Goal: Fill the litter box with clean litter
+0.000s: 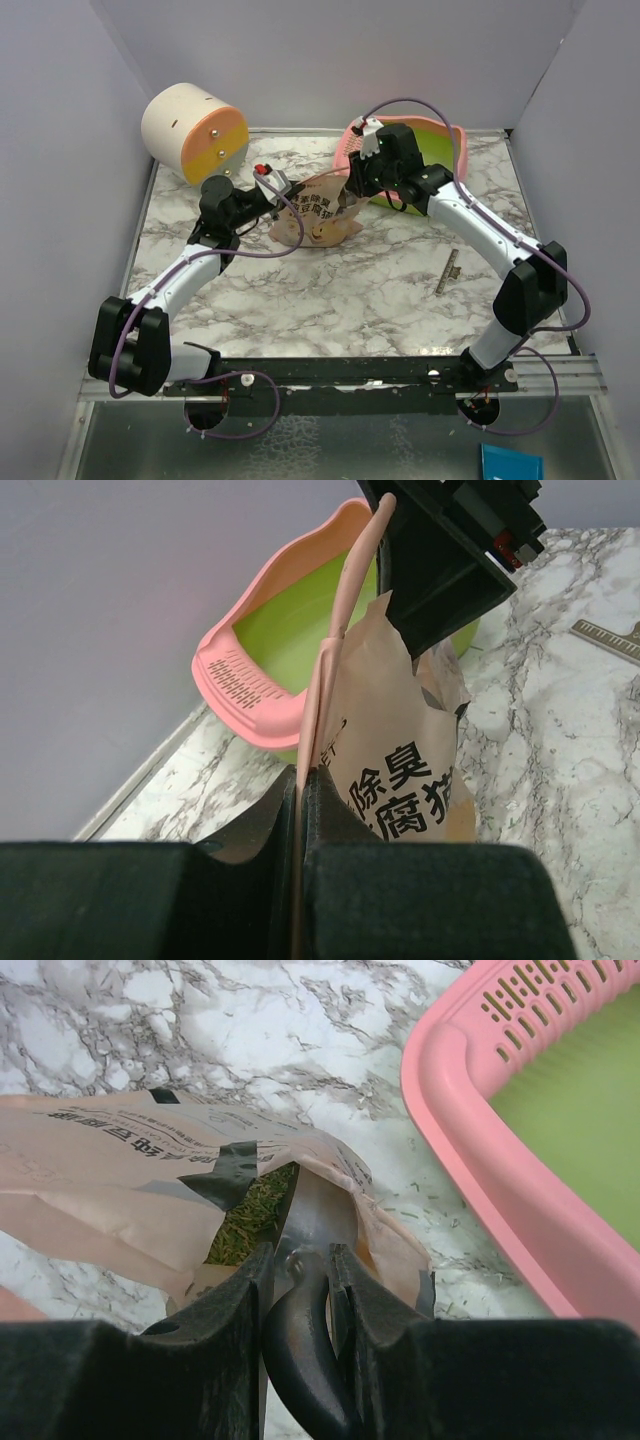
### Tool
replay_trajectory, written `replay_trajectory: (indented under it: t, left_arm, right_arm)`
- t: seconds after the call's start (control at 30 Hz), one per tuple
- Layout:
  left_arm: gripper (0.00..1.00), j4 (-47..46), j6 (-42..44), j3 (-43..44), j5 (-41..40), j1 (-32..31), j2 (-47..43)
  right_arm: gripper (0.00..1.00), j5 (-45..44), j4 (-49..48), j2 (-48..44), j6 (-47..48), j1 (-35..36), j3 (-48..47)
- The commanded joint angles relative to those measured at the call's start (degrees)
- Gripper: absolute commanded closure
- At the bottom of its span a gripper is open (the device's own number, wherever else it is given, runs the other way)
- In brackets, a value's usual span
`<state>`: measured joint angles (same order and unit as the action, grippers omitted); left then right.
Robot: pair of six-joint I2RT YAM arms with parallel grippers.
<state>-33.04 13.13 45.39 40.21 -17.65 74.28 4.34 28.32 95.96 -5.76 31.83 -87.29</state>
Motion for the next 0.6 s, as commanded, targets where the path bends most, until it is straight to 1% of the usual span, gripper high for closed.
replay_trajectory:
  t: [0.0, 0.2, 0.37, 0.57]
  left_arm:
    - [1.00, -10.33, -1.53, -0.07, -0.12, -0.74, -1.79]
    - [1.00, -12.38, -2.69, -1.07, -0.51, -0.72, -1.23]
    - [1.00, -14.29, -3.78, -0.98, -1.59, -0.72, -0.19]
    - [1.00, -15.39, -4.90, -0.44, -0.97, -0.73, 1.41]
  right_arm:
    - [0.99, -1.82, 0.69, 4.74, 1.29, -0.28, 4.72]
    - [0.99, 2.47, -1.66, 5.53, -0.25, -0.28, 8.31]
    - [0.99, 5.49, -2.15, 5.33, -0.50, -0.20, 9.89]
    - [0.99, 8.32, -2.62, 6.45, -0.98, -0.20, 10.75]
